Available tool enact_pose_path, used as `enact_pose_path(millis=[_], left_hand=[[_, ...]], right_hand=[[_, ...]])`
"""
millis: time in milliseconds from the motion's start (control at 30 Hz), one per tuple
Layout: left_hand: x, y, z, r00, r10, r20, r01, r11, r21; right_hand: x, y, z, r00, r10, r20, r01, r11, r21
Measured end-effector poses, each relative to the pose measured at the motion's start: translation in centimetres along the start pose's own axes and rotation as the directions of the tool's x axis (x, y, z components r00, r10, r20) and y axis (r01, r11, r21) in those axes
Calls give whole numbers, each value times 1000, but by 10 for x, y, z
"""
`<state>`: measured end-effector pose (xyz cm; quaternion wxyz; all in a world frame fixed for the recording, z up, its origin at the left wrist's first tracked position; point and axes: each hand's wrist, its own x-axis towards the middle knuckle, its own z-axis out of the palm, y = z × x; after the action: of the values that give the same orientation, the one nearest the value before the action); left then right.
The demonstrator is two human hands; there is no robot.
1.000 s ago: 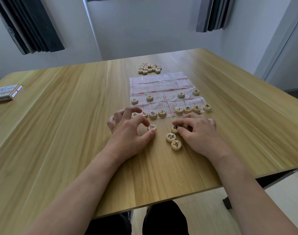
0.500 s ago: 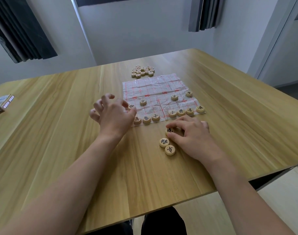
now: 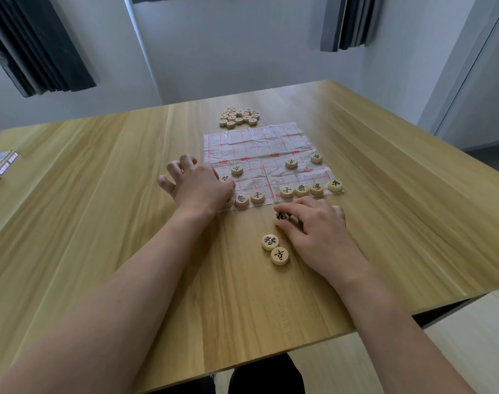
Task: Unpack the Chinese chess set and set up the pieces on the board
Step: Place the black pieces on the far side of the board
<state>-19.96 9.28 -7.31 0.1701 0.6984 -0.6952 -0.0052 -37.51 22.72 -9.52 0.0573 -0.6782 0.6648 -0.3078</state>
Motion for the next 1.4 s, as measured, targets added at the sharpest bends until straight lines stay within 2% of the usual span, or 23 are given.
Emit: enact_pose_path(millis=[167, 300, 367, 567, 833, 1067, 1167, 1300, 1400], left_hand=[[-2, 4, -17, 998, -15, -69, 8, 995, -102], [-2, 14, -25, 992, 59, -108, -74, 987, -141], [-8, 25, -25, 987, 119, -106, -133, 982, -136], [-18, 53, -18, 962, 253, -103, -265, 954, -138], [-10, 54, -15, 960, 264, -94, -277, 946, -170], [-12, 51, -17, 963, 255, -90, -268, 945, -190], [-19, 49, -20, 957, 272, -99, -287, 936, -205], [-40, 32, -24, 932, 331, -149, -360, 895, -263], [-66, 6, -22, 912, 379, -155, -409, 859, -308]], right_hand=[[7, 3, -3, 993, 57, -103, -48, 994, 93], [40, 14, -22, 963, 95, -252, -84, 995, 53], [60, 21, -29, 951, 129, -280, -133, 991, 5], [98, 45, -22, 965, 185, -186, -216, 963, -160], [114, 60, -9, 959, 262, -103, -280, 928, -245], [113, 59, -8, 962, 247, -117, -270, 920, -285], [109, 54, -14, 963, 203, -180, -251, 917, -310], [84, 33, -19, 951, 119, -285, -185, 958, -219], [50, 11, -19, 956, 48, -288, -93, 985, -145]])
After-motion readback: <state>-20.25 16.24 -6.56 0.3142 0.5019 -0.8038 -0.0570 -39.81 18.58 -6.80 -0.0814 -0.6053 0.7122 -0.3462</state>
